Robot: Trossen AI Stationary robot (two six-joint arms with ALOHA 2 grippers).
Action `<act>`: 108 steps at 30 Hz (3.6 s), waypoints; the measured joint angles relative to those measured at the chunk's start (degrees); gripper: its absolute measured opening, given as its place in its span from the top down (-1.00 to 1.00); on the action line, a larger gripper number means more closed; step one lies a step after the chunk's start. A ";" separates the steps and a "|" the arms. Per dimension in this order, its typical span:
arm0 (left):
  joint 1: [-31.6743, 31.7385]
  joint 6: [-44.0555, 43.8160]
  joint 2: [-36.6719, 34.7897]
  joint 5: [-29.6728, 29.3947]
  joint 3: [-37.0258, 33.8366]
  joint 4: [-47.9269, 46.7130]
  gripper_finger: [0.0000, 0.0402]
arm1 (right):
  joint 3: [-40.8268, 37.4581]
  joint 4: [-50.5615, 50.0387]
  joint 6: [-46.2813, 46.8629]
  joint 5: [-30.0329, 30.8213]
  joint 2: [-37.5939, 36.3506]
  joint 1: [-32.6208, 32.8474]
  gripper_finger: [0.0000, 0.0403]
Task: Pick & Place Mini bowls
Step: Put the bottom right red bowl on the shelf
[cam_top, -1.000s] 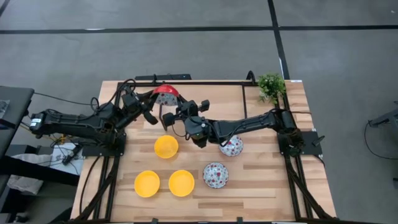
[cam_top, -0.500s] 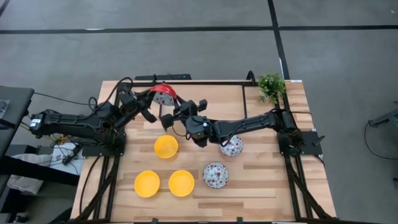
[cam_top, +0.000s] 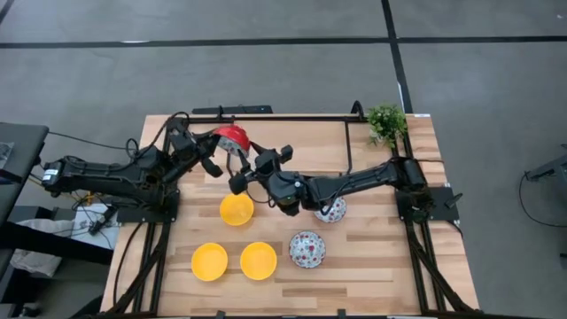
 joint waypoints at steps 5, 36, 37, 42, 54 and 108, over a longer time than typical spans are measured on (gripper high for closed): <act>0.02 0.46 0.25 -0.19 -0.32 -0.78 0.94 | 0.15 -1.18 -0.13 1.11 -0.46 0.40 -0.03; 6.76 -23.93 16.95 0.74 19.58 -27.48 0.94 | 0.04 -97.58 51.82 7.56 -17.26 5.27 0.11; 8.05 -25.91 17.86 2.52 20.23 -28.21 0.94 | 0.04 -100.69 52.83 7.18 -17.34 5.31 0.11; 13.42 -35.60 22.58 11.31 23.53 -35.32 0.94 | -3.13 -102.11 47.18 6.20 -19.97 5.89 0.11; 18.64 -44.19 28.68 21.56 34.52 -51.31 0.94 | -26.52 -96.75 52.86 5.56 -35.45 9.51 0.26; 30.05 -60.10 36.48 40.45 41.68 -73.85 0.94 | -71.32 -40.62 14.26 -2.73 -89.73 22.79 0.98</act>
